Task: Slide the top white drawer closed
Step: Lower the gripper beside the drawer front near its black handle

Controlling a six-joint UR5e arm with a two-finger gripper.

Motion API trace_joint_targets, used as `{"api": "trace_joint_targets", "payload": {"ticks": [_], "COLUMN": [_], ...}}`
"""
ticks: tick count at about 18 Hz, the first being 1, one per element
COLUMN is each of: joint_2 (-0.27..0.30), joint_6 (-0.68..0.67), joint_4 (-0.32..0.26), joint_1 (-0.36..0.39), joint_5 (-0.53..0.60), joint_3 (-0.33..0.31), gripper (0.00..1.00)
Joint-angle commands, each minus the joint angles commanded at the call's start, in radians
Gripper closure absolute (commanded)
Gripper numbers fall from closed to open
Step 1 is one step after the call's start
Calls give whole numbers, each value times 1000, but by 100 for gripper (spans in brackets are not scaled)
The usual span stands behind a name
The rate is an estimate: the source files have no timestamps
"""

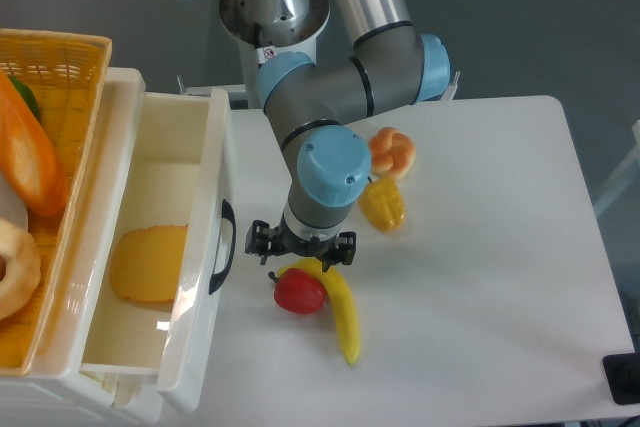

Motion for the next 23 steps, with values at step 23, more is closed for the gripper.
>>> {"api": "trace_joint_targets", "payload": {"ticks": [23], "joint_2": [18], "joint_6": [-5], "joint_4": [-2], "joint_1": [-12], "joint_5": [-45], "joint_3": [0], "gripper": [0]}}
